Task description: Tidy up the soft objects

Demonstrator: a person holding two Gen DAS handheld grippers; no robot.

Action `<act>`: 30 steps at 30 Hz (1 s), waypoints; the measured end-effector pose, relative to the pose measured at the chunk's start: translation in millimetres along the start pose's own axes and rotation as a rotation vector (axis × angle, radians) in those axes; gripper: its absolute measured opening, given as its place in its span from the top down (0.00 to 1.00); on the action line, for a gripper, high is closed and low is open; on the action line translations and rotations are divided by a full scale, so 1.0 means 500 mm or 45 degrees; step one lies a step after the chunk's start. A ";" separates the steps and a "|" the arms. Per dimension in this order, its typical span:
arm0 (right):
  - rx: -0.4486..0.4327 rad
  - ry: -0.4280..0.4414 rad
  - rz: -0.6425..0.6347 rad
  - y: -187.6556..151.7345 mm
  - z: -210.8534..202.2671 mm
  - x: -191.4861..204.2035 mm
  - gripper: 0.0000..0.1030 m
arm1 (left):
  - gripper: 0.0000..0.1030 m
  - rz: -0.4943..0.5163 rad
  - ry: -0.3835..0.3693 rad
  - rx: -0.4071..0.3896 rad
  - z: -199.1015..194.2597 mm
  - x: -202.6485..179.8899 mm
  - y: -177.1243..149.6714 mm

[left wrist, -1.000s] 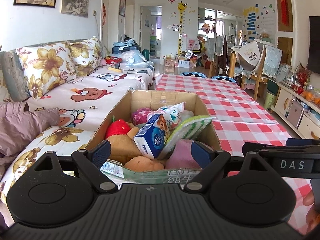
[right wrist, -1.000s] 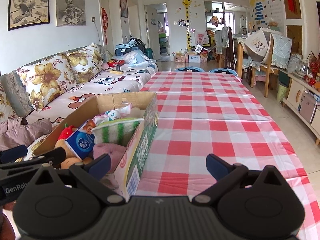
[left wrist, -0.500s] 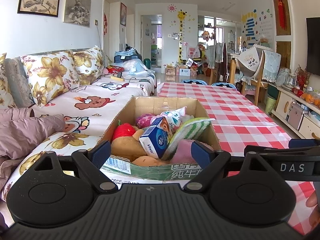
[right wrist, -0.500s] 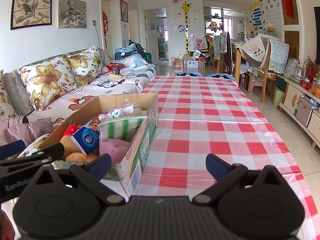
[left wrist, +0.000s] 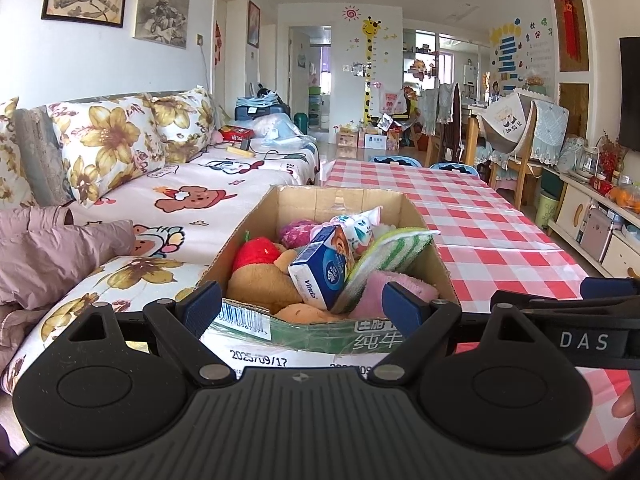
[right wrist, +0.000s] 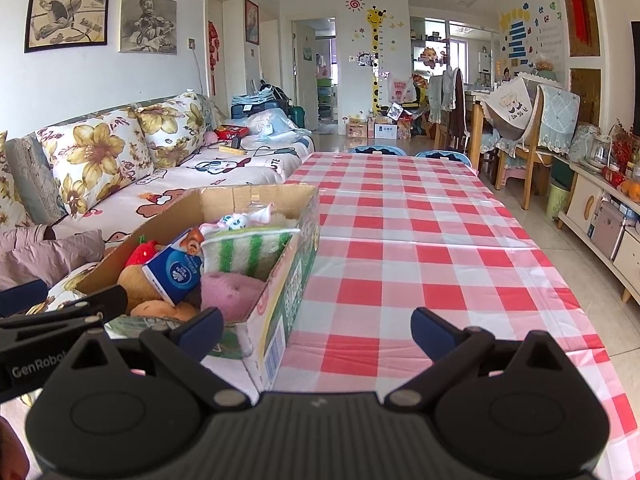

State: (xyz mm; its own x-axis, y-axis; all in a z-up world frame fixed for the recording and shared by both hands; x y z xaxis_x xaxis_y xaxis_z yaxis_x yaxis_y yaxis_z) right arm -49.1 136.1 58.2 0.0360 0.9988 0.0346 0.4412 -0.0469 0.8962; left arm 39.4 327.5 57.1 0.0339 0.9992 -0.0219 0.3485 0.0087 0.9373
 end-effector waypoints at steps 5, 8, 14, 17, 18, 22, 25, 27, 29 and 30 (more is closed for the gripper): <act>-0.002 -0.002 -0.006 -0.002 0.003 0.003 0.04 | 0.00 0.011 0.011 -0.001 -0.001 -0.002 -0.002; -0.009 -0.007 -0.018 -0.003 0.004 0.007 0.04 | 0.00 0.021 0.018 -0.004 -0.002 -0.002 -0.003; -0.006 -0.003 -0.010 -0.003 0.008 0.006 0.04 | 0.00 0.020 0.025 -0.010 -0.005 0.002 -0.005; -0.007 -0.003 -0.010 -0.003 0.009 0.006 0.05 | 0.00 0.013 0.023 -0.010 -0.004 0.003 -0.005; -0.007 -0.005 -0.012 -0.003 0.009 0.006 0.05 | 0.00 0.011 0.023 -0.013 -0.004 0.002 -0.004; -0.016 -0.017 -0.030 -0.004 0.011 0.008 0.05 | 0.00 0.021 0.027 -0.014 -0.002 -0.002 -0.004; -0.016 -0.018 -0.032 -0.006 0.013 0.006 0.05 | 0.00 0.018 0.019 -0.002 0.001 -0.002 -0.005; -0.011 -0.015 -0.025 -0.007 0.016 0.002 0.05 | 0.00 0.015 0.011 0.006 0.004 -0.003 -0.006; -0.009 -0.016 -0.021 -0.009 0.018 -0.004 0.05 | 0.00 0.021 0.006 0.013 0.006 -0.006 -0.006; -0.009 -0.016 -0.018 -0.010 0.019 -0.007 0.05 | 0.00 0.026 0.006 0.011 0.006 -0.009 -0.005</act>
State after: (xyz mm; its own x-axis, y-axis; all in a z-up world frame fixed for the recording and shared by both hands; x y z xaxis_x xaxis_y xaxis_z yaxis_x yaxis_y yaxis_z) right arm -42.7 132.7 49.4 0.0413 0.9990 0.0163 0.4356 -0.0327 0.8995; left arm 41.3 322.9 53.5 0.0363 0.9993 -0.0011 0.3559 -0.0119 0.9344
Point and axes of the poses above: each gripper's, at about its wrist camera, not at the fingertips, and z roughly the way its jaws point, x to its left, y to its top, the point moved 3 cm from there along z, roughly the way its jaws point, and after that the axes turned 4 degrees about -y, right-handed, at the moved point
